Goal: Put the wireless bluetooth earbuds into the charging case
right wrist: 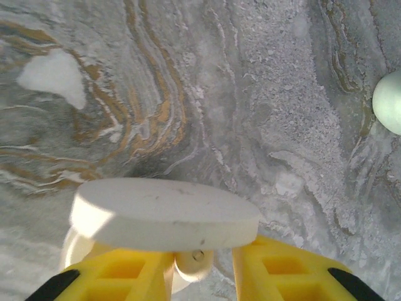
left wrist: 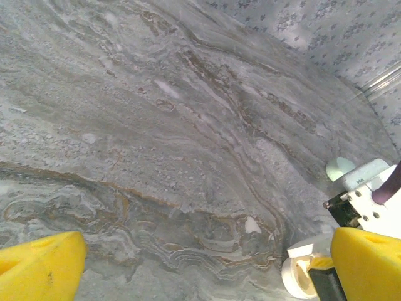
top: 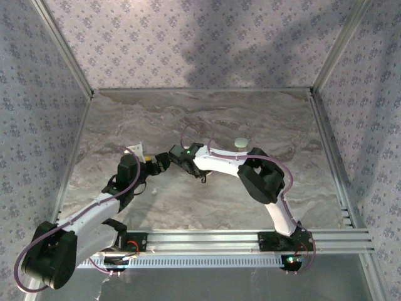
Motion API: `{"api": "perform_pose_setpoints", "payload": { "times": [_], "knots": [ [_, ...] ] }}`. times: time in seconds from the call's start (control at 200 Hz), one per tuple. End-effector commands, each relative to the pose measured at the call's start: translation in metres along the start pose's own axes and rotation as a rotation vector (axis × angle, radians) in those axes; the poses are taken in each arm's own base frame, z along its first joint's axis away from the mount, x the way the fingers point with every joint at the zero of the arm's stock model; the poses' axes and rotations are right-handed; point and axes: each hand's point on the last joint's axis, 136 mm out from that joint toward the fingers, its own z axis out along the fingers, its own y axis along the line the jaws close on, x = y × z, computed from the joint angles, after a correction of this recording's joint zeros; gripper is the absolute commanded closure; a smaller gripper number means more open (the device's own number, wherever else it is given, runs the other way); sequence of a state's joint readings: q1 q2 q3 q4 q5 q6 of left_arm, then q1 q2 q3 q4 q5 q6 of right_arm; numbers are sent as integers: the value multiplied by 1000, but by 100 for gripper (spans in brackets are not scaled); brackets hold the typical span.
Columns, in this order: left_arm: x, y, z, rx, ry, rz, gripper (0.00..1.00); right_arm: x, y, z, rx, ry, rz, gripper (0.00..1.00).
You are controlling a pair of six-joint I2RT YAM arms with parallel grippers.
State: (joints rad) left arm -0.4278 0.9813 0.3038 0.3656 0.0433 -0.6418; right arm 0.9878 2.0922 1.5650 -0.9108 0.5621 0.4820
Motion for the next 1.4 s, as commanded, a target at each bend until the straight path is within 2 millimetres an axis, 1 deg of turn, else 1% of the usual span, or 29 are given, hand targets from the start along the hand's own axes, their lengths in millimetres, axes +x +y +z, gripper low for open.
{"api": "perform_pose_setpoints", "payload": {
  "times": [0.0,0.22,0.33,0.39,0.48,0.56,0.615,0.685,0.695,0.71,0.785,0.83,0.899,0.924,0.939,0.994,1.124,1.209,1.279,1.394],
  "knots": [
    [-21,-29,-5,111,-62,-2,0,-4,1,-24,-60,-33,34,67],
    [-21,-30,-5,115,-62,-4,0,-4,-3,-36,-108,-48,69,66],
    [-21,-31,-6,120,-63,0,0,-3,-12,-44,-127,-67,102,66],
    [-22,-31,-6,122,-64,2,0,-1,-18,-49,-145,-78,129,63],
    [-20,-35,-6,130,-63,15,0,4,-26,-56,-187,-95,173,61],
    [-17,-40,-5,140,-58,36,0,11,-36,-61,-223,-110,217,56],
    [-15,-46,-5,148,-53,61,0,16,-43,-66,-254,-123,251,52],
    [-10,-56,-5,160,-45,103,0,24,-54,-72,-304,-146,302,45],
    [-9,-58,-5,163,-44,111,0,23,-56,-75,-316,-155,313,44],
    [-9,-60,-5,165,-43,121,0,32,-57,-69,-315,-139,314,43],
    [-3,-72,-5,187,-34,166,0,43,-71,-74,-378,-163,384,37],
    [1,-81,-6,207,-26,193,0,51,-80,-75,-417,-175,426,30],
    [7,-95,-6,240,-13,243,0,62,-94,-79,-485,-201,500,23],
    [11,-101,-6,252,-5,264,0,68,-99,-79,-506,-201,524,21],
    [13,-104,-6,259,0,276,1,66,-102,-81,-527,-226,545,19],
    [21,-115,-5,281,17,322,0,74,-112,-82,-575,-249,595,14],
    [43,-139,-3,337,65,417,0,97,-137,-82,-613,-294,690,0],
    [56,-153,-2,365,96,470,0,110,-147,-82,-636,-318,734,0],
    [66,-161,0,373,115,507,0,118,-152,-80,-648,-329,773,0],
    [74,-163,6,370,142,514,0,126,-155,-76,-661,-335,811,0]
  ]
}}
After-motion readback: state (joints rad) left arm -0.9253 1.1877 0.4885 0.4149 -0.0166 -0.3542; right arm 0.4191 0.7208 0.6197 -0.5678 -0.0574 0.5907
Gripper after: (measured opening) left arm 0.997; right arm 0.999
